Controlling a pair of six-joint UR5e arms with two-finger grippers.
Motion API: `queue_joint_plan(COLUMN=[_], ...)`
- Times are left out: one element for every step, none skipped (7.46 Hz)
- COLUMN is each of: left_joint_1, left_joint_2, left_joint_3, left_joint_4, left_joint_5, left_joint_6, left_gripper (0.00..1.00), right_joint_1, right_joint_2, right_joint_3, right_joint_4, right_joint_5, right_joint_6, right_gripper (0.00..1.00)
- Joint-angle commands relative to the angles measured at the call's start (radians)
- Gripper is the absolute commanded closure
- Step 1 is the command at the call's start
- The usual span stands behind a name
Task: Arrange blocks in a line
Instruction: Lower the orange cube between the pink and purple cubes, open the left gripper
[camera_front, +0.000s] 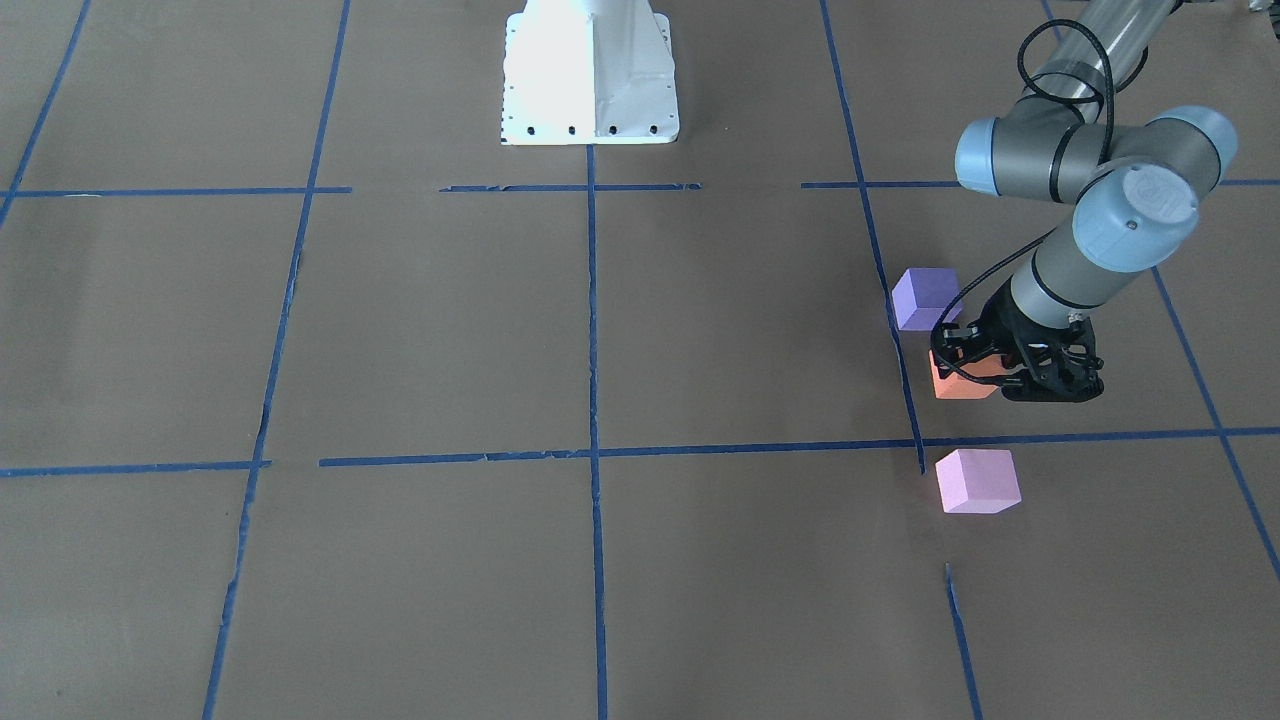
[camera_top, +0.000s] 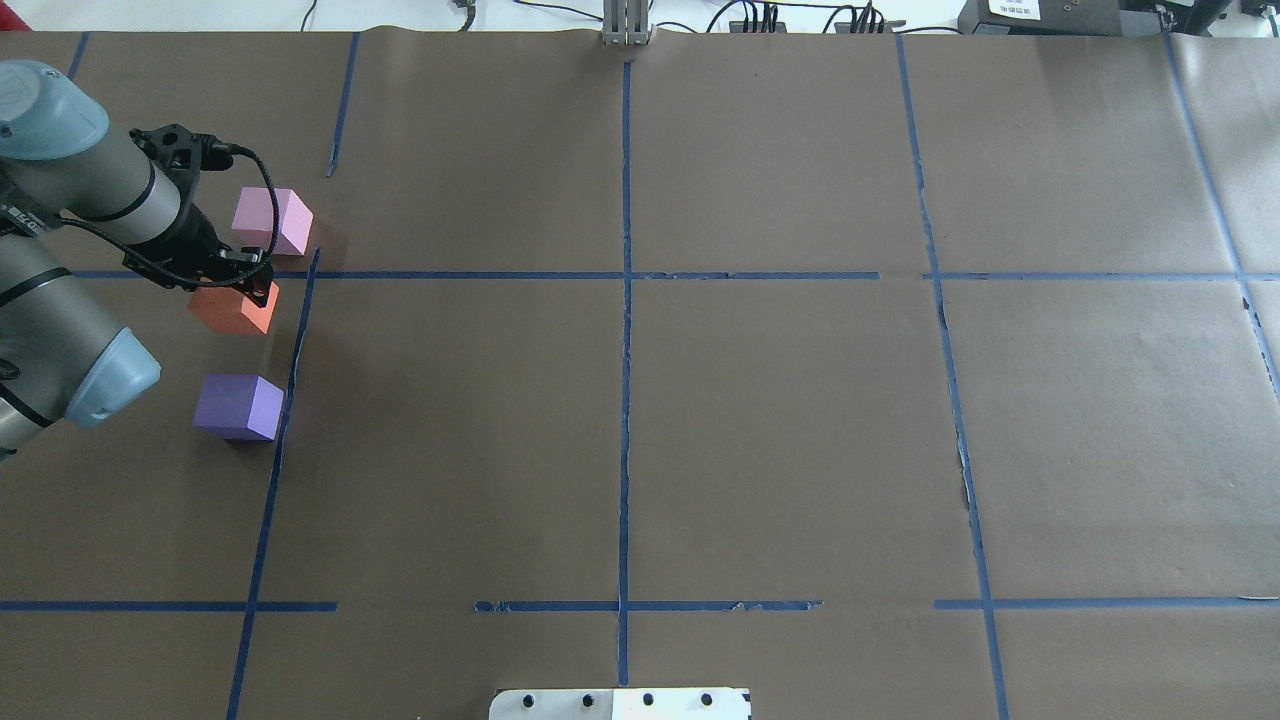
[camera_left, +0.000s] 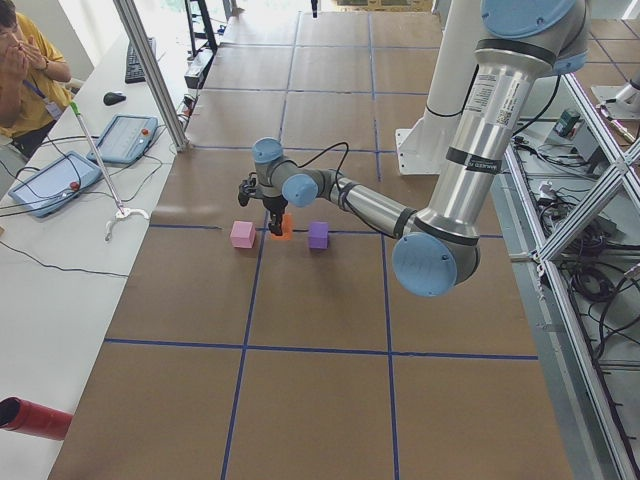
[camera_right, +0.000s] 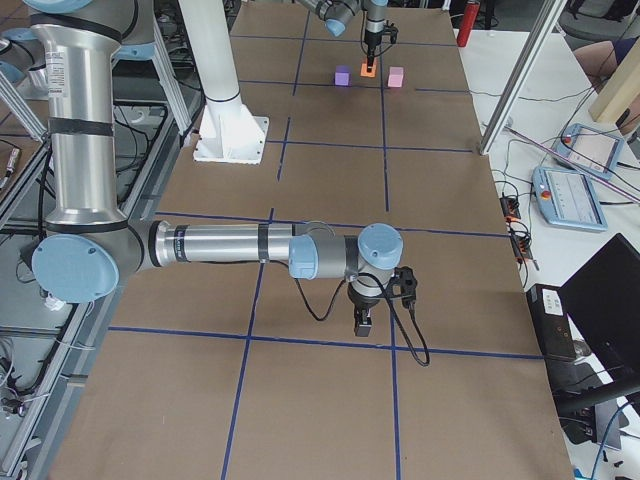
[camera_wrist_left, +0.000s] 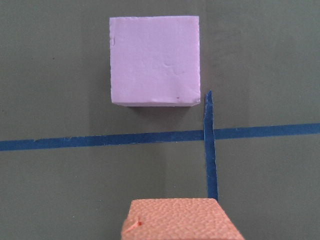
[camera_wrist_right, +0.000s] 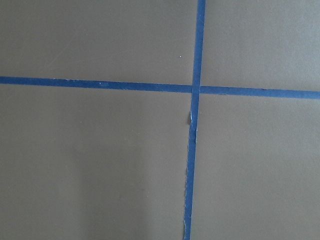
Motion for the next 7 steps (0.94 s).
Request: queue_joint_plan(left_joint_1=[0.002, 0.002, 0.002, 0.004, 0.004, 0.005, 0.005], left_joint_2=[-0.009, -0.012, -0.012, -0.013, -0.015, -0.013, -0.013], left_joint_3=[0.062, 0.065, 0.065, 0.068, 0.069, 0.074, 0.089], left_joint_4=[-0.064, -0.064, -0.064, -0.065, -0.065, -0.085, -0.102], left_joint_5=[-0.005, -0.005, -0.005, -0.006, -0.006, -0.026, -0.042], left_joint_6=[-0.006, -0.006, -0.006, -0.008, -0.014, -0.061, -0.075], left_gripper=[0.76, 0.76, 0.76, 0.76, 0.76, 0.76, 0.76], right_joint_1=[0.0, 0.0, 0.0, 0.0, 0.0, 0.0, 0.0], right_joint_2=[0.0, 0.0, 0.0, 0.0, 0.0, 0.0, 0.0], right_joint_3=[0.0, 0.0, 0.0, 0.0, 0.0, 0.0, 0.0], right_joint_4=[-0.001, 0.001, -0.001, 0.001, -0.001, -0.001, 0.001], right_joint_5=[0.0, 0.0, 0.0, 0.0, 0.0, 0.0, 0.0], right_joint_6=[0.0, 0.0, 0.0, 0.0, 0.0, 0.0, 0.0], right_gripper=[0.0, 0.0, 0.0, 0.0, 0.0, 0.0, 0.0])
